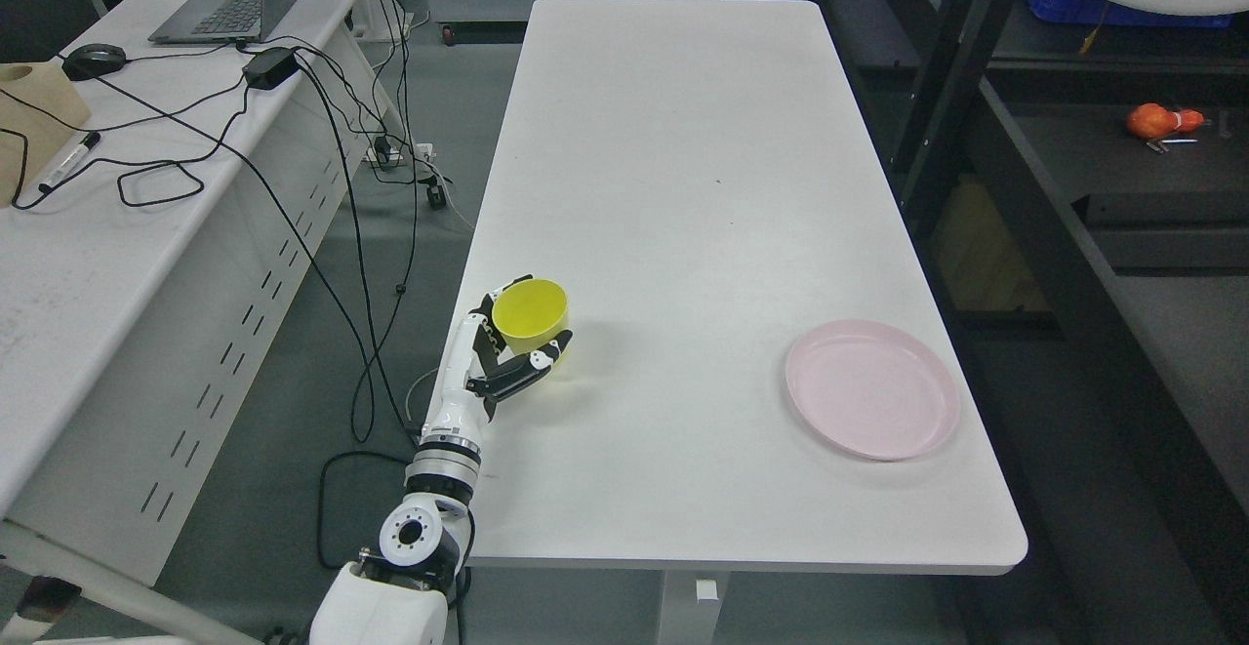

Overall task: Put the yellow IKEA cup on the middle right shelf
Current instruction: 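Lift the yellow cup with the left hand while turning toward the shelves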

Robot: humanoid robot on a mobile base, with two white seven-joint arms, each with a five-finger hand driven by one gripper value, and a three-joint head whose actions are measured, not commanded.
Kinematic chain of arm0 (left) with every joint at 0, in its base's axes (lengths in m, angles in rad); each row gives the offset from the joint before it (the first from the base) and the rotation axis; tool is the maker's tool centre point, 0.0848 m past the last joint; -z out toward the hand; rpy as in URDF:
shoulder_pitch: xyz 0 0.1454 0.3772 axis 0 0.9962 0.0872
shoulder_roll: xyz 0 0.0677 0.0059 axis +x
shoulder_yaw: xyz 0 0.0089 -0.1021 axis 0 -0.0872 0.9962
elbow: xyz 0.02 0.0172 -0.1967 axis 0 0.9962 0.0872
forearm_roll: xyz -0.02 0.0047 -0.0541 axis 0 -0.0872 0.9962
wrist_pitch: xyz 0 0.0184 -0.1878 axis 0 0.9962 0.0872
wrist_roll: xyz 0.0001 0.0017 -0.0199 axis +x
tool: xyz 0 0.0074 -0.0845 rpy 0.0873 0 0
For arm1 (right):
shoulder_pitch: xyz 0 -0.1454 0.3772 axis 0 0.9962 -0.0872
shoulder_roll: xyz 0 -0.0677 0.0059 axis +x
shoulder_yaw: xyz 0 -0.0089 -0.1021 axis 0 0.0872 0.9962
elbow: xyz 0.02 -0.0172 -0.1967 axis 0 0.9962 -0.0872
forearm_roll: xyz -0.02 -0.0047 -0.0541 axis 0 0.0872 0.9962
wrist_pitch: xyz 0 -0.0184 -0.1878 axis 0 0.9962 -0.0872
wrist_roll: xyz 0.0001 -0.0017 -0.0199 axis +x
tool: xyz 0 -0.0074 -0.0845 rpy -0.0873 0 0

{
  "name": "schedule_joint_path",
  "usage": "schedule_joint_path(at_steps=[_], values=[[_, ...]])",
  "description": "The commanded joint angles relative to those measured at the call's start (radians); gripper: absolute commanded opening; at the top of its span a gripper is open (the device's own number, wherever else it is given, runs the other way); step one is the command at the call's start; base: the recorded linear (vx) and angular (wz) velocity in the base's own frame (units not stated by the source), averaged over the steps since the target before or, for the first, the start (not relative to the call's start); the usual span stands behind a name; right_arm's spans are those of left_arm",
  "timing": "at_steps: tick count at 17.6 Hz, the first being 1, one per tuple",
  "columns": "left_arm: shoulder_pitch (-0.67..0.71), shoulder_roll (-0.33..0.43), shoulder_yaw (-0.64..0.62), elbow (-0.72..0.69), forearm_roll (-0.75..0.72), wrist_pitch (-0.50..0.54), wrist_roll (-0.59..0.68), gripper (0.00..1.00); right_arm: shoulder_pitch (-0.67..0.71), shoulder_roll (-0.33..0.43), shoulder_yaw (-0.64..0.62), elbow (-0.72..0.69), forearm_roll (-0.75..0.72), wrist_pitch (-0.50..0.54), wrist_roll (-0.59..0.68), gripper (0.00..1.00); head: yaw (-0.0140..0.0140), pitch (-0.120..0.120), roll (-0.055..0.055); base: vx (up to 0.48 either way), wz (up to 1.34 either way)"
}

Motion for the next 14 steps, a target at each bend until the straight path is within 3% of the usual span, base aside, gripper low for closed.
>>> schedule_joint_path(at_steps=[1,6,14], values=[[0.032,0.017,0.069,-0.090,0.011,-0.081,-0.001,0.00,0.014,-0.017,0.017,0.000,-0.025,0.001,-0.001,0.99,0.0000,0.000,0.000,0.000,0.00],[0.167,0.017,0.070,-0.394,0.023,-0.104,-0.003,0.00,0.014,-0.017,0.017,0.000,-0.025,0.001,-0.001,0.99,0.0000,0.000,0.000,0.000,0.00],[0.183,0.017,0.070,-0.513,0.023,-0.140,-0.004,0.00,0.014,-0.017,0.017,0.000,-0.025,0.001,-0.001,0.99,0.0000,0.000,0.000,-0.092,-0.03]])
